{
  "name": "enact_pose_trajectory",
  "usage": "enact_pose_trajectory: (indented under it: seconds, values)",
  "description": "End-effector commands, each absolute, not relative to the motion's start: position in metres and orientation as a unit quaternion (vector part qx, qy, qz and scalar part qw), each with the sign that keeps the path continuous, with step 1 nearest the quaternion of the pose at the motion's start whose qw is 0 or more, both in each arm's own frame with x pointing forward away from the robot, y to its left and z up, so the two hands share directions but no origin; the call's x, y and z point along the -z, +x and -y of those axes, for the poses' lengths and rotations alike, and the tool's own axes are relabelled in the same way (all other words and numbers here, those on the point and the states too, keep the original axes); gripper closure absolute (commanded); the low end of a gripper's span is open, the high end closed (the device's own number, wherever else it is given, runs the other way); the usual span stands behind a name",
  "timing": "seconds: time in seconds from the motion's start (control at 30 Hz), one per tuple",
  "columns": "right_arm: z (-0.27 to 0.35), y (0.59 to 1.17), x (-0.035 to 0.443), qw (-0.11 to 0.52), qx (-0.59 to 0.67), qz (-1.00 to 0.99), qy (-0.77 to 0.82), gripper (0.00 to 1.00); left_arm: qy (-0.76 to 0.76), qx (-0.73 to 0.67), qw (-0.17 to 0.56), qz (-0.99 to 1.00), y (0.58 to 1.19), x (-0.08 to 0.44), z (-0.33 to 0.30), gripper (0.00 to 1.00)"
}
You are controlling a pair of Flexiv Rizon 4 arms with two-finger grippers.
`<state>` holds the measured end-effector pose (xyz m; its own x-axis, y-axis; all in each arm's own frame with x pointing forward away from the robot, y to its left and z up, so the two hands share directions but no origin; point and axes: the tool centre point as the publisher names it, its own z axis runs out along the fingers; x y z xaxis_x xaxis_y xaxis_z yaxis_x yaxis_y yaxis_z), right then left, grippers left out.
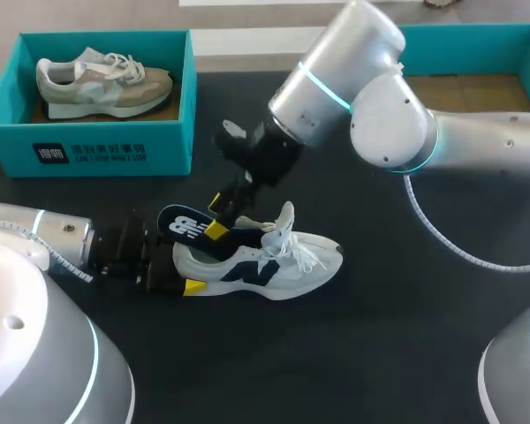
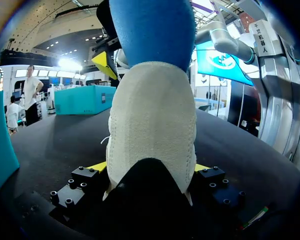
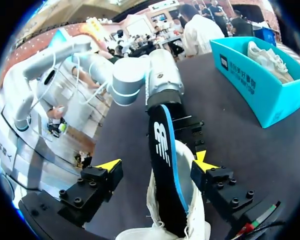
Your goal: Take the shoe out of the shoebox, open the shoe tongue, remove and reinsert the insole, then place the shoe into the shoebox
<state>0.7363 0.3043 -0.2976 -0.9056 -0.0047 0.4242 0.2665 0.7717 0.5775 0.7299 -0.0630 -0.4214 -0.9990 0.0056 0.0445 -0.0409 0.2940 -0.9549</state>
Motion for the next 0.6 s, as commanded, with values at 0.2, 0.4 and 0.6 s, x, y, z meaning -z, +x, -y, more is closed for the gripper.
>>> enact_pose_trajectory:
  seconds: [0.2,0.4,0.6]
  values:
    - [-0.312,0.737,0.299,0.212,0.309,0.925,-0.053,0.60,0.010,-0.593,0.021,0.805,0.731,0.429,0.064,1.00]
    - [-0.315,0.739,0.305,0.213,0.306,0.927,-0.047,0.58,0.010,-0.593,0.021,0.805,0.731,0.429,0.064,1.00]
    - [-0.317,0.740,0.314,0.218,0.299,0.928,-0.041,0.60,0.010,-0.593,0.021,0.805,0.731,0.429,0.064,1.00]
